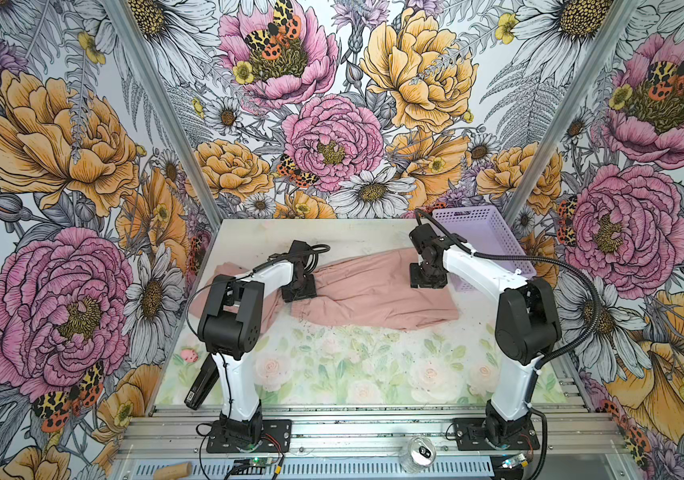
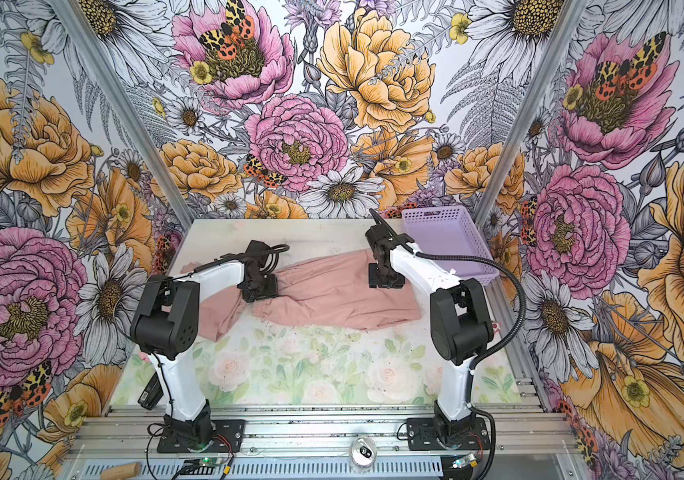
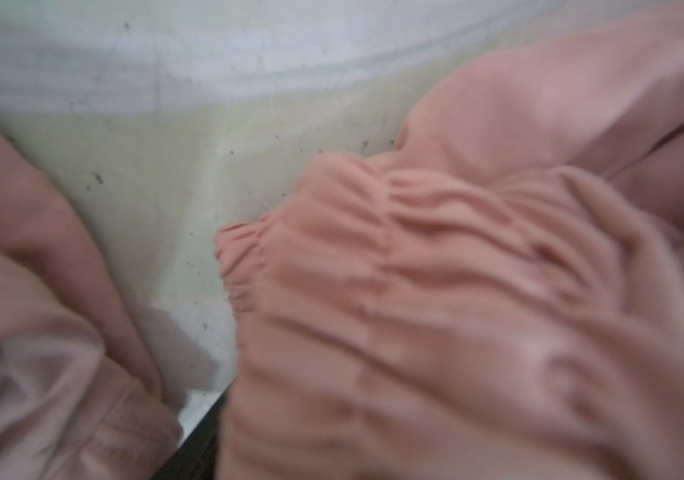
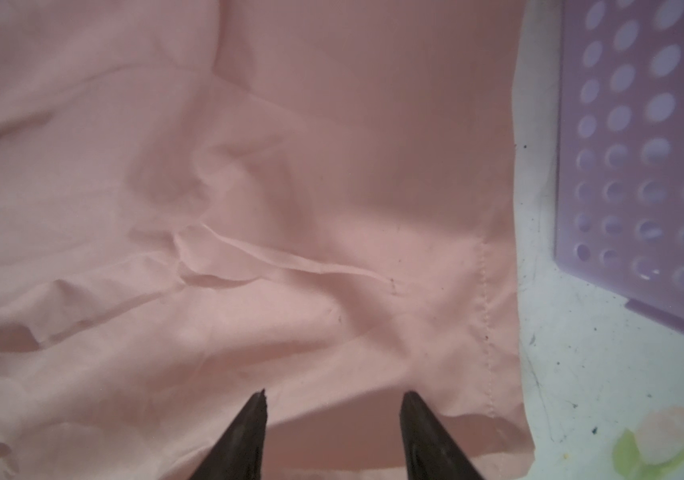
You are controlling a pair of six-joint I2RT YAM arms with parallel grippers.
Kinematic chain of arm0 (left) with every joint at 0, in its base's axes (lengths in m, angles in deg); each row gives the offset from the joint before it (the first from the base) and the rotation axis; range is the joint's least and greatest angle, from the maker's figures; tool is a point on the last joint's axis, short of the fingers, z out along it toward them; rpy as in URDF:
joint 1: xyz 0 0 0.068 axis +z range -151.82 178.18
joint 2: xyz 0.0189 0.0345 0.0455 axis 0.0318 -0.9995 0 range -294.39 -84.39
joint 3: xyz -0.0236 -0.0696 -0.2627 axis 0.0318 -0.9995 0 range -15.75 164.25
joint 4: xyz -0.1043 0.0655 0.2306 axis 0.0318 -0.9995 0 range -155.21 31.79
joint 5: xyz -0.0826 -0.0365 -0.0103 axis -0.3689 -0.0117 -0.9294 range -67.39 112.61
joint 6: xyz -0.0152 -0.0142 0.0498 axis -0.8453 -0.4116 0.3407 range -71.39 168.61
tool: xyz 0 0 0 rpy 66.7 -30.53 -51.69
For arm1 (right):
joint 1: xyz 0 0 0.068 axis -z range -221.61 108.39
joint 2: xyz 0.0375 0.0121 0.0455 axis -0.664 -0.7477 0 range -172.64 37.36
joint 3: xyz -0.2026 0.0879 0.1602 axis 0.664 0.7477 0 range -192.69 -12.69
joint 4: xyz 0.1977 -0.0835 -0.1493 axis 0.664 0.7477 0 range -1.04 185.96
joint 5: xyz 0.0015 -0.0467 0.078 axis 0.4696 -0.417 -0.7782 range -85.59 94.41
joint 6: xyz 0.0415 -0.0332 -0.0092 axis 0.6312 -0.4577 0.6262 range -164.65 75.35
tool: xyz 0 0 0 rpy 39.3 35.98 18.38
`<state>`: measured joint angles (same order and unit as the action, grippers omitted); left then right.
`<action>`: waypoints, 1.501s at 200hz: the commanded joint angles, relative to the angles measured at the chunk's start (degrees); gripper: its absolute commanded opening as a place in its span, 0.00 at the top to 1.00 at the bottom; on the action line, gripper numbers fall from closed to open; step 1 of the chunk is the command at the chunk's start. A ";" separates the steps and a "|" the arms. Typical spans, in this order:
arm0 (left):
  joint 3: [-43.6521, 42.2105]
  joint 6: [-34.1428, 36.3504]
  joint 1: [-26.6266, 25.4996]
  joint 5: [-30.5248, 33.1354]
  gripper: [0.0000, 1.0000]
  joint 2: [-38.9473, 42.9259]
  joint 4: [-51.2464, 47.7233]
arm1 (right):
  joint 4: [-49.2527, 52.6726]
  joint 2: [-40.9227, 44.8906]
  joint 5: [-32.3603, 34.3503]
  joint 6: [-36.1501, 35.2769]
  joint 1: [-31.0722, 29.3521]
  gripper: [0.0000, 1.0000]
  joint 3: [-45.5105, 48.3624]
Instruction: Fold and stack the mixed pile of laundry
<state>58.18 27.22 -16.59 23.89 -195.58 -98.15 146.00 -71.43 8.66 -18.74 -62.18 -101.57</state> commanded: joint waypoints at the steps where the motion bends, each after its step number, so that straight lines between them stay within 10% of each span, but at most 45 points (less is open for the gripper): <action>1: -3.34 0.42 -0.05 -4.00 0.47 -2.20 -0.06 | -0.19 -0.18 -0.28 0.45 -0.27 0.46 -0.58; 122: -2.56 2.81 0.69 -7.83 1.00 -1.62 -0.04 | -4.96 -0.81 -6.10 0.50 -0.26 0.46 3.27; 300: 6.41 7.24 2.62 -7.03 1.00 11.17 -14.66 | -8.79 4.05 -3.38 -2.28 2.67 0.50 19.28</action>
<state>62.40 32.80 -14.45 15.74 -187.10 -109.41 137.06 -69.79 5.01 -20.73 -60.24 -82.47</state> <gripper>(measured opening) 0.114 0.497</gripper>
